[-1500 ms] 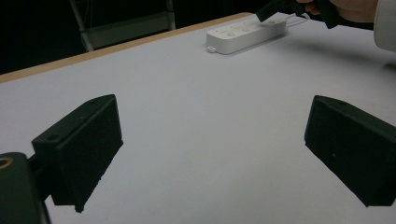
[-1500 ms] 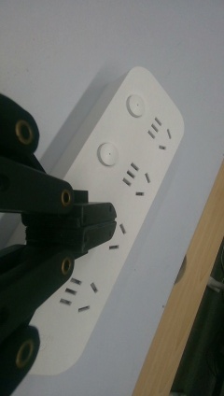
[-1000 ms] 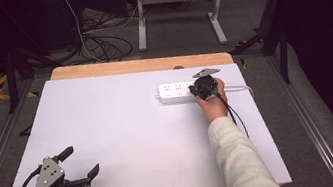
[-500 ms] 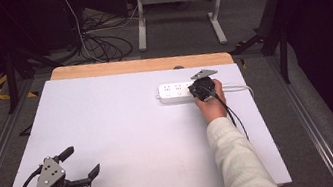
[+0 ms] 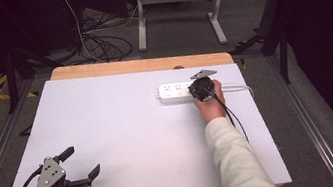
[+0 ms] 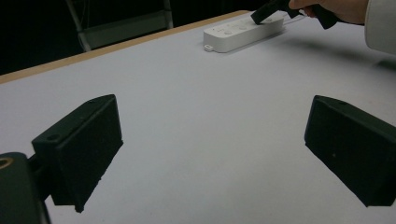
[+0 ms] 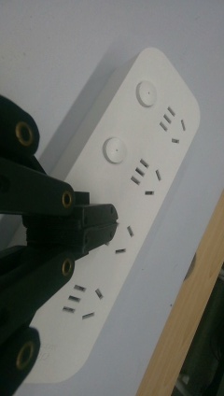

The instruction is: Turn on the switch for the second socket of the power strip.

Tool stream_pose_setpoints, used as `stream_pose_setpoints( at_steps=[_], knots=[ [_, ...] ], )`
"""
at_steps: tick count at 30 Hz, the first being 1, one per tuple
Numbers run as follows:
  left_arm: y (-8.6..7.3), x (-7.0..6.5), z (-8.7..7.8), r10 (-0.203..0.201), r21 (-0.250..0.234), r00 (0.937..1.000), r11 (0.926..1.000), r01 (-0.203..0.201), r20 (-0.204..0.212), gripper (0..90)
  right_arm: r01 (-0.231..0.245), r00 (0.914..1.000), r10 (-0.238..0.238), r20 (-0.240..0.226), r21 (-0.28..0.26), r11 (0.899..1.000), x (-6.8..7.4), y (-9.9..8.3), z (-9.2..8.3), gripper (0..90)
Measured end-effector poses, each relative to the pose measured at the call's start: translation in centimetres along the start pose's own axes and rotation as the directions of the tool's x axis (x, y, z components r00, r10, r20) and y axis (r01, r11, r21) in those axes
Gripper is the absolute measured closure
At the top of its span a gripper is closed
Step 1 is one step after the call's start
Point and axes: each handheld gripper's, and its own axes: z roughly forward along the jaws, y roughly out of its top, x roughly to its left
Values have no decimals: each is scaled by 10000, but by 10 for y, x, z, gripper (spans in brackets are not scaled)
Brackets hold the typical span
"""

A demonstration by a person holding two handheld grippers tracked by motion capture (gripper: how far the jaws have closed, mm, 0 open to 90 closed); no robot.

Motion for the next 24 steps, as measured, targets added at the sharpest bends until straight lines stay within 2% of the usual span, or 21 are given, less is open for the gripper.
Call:
stream_pose_setpoints(
  at_steps=[5,9,18,24],
  knots=[
    [0,0,0,-12,8,10000,10000,12,12,47,-58,10000,59,-27,148,9999,0,1,-1,900],
    [0,0,0,70,35,10000,10000,-70,6,47,294,9993,-302,237,359,9989,3,3,-1,900],
    [0,-1,1,0,31,10000,10000,-1,76,47,167,9997,-175,162,454,9988,2,4,-1,900],
    [0,0,2,26,50,10000,10000,-26,86,47,349,9990,-365,264,599,9976,4,6,-1,900]
  ],
)
